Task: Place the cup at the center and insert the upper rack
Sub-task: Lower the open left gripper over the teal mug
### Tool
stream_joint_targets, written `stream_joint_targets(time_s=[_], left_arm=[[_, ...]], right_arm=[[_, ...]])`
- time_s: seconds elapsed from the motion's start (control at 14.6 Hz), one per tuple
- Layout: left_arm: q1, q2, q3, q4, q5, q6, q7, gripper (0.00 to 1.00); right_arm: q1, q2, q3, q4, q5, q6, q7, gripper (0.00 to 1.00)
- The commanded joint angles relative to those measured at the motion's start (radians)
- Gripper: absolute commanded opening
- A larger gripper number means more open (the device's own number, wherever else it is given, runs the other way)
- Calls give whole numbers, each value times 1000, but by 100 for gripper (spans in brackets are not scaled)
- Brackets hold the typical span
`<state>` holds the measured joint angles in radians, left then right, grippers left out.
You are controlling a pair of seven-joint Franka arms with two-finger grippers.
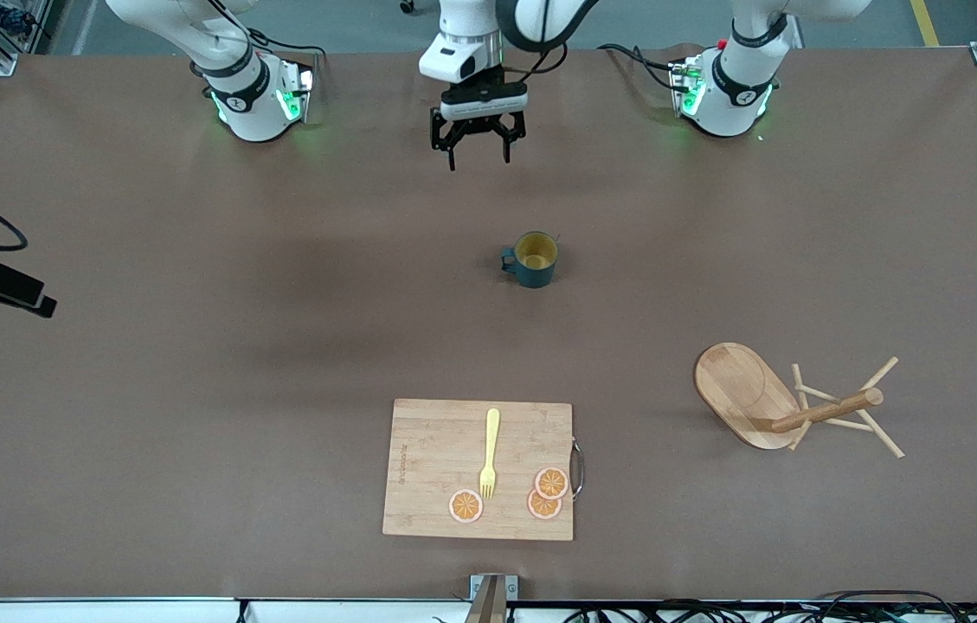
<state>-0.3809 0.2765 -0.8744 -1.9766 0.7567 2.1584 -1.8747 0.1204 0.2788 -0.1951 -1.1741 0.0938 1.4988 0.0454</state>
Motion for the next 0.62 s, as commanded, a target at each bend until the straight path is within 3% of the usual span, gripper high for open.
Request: stream_joint_targets(time_s=[0.0,0.48,0.55], left_arm=[[-29,58,-1,-1,131,-2,-114,100],[-55,202,3,-45,435,-66,-329,100],[-68,226,6,-44,481,-77,-365,100]], right_arm=[[-126,-96,144,-136,-40,61,-9,100],[-154,-122,152,-160,-46,63,-56,100],[-154,-144,152,-203,-46,72,-61,100]])
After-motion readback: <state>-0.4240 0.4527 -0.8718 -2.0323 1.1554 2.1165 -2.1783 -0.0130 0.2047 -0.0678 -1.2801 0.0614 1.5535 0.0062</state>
